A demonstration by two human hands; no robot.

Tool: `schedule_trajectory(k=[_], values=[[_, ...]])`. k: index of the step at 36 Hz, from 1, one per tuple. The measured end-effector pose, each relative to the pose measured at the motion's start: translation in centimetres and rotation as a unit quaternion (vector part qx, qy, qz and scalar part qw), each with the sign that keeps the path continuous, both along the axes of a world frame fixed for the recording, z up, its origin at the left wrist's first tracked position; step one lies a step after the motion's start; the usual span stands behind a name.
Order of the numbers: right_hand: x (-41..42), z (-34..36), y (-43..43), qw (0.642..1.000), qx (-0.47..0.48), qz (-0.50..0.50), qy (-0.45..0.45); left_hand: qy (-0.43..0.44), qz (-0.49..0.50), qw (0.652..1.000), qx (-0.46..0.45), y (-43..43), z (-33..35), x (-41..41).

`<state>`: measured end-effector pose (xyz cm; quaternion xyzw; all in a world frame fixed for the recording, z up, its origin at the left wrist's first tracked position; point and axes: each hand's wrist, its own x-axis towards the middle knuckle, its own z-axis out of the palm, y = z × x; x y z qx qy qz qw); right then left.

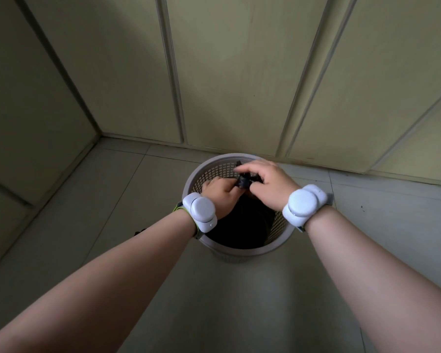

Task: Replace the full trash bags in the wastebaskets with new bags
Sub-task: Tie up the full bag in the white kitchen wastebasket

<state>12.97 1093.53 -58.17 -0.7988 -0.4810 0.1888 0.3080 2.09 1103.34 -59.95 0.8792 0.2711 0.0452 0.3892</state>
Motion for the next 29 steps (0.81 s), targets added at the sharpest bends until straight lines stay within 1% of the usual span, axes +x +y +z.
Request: schedule_trajectory(k=[1, 3, 5, 6, 8, 10, 12, 13, 15, 16, 17, 18, 20, 21, 22, 23, 25, 26, 27, 29], values=[[0.1, -0.3, -0.1, 0.999, -0.008, 0.011, -0.053, -0.001, 0.005, 1.000, -0.004, 0.1, 0.0, -0.1], [0.4, -0.6, -0.4, 0.992, -0.012, 0.024, -0.125, 0.011, 0.008, 1.000, -0.028, 0.3, 0.1, -0.2], [0.8, -0.9, -0.5, 0.988, -0.006, 0.017, -0.153, 0.016, 0.022, 0.998, -0.060, 0.7, -0.1, -0.2], [1.2, -1.2, -0.6, 0.989, -0.003, 0.011, -0.151, 0.011, 0.044, 0.995, -0.094, 0.8, -0.1, -0.2], [1.7, -1.3, -0.8, 0.991, 0.011, -0.003, -0.133, -0.018, 0.093, 0.982, -0.161, 0.9, -0.2, -0.2], [2.1, -1.0, -1.0, 0.997, 0.019, -0.021, -0.067, -0.040, 0.120, 0.972, -0.198, 1.2, -0.5, -0.2], [2.2, -0.7, -1.4, 1.000, 0.014, -0.027, 0.008, -0.053, 0.127, 0.964, -0.229, 1.5, -0.7, -0.2], [2.1, -0.5, -1.6, 0.999, 0.016, -0.025, 0.029, -0.064, 0.133, 0.957, -0.250, 1.7, -0.8, -0.2], [2.1, -0.4, -1.8, 0.998, 0.016, -0.031, 0.049, -0.079, 0.156, 0.942, -0.285, 2.0, -0.9, -0.2], [2.3, -0.5, -1.8, 0.998, 0.008, -0.045, 0.053, -0.078, 0.160, 0.940, -0.289, 2.1, -0.9, -0.1], [2.4, -0.4, -1.8, 0.997, -0.018, -0.062, 0.045, -0.085, 0.163, 0.939, -0.292, 2.2, -1.1, 0.0], [2.4, -0.5, -1.8, 0.995, -0.066, -0.077, 0.021, -0.093, 0.166, 0.935, -0.299, 2.3, -1.2, 0.1], [2.7, -0.5, -1.7, 0.974, -0.192, -0.086, -0.083, -0.101, 0.167, 0.933, -0.303, 2.4, -1.3, 0.3], [2.6, -0.5, -1.7, 0.962, -0.223, -0.081, -0.135, -0.098, 0.166, 0.935, -0.296, 2.3, -1.4, 0.3], [2.5, -0.6, -1.7, 0.961, -0.210, -0.072, -0.164, -0.095, 0.165, 0.938, -0.289, 2.3, -1.5, 0.3], [2.2, -0.6, -1.5, 0.972, -0.158, -0.058, -0.167, -0.097, 0.162, 0.940, -0.285, 2.3, -1.5, 0.3], [1.3, -0.4, -1.0, 0.993, -0.015, -0.018, -0.116, -0.103, 0.147, 0.949, -0.260, 2.2, -1.7, 0.4], [0.7, -0.5, -0.7, 0.996, 0.028, -0.007, -0.083, -0.099, 0.138, 0.957, -0.236, 2.1, -1.5, 0.4], [0.3, -0.7, -0.4, 0.997, 0.046, -0.006, -0.058, -0.093, 0.135, 0.963, -0.216, 2.0, -1.5, 0.5], [-0.3, -1.3, 0.1, 0.998, 0.049, -0.025, -0.008, -0.086, 0.140, 0.968, -0.192, 1.9, -1.5, 0.5]])
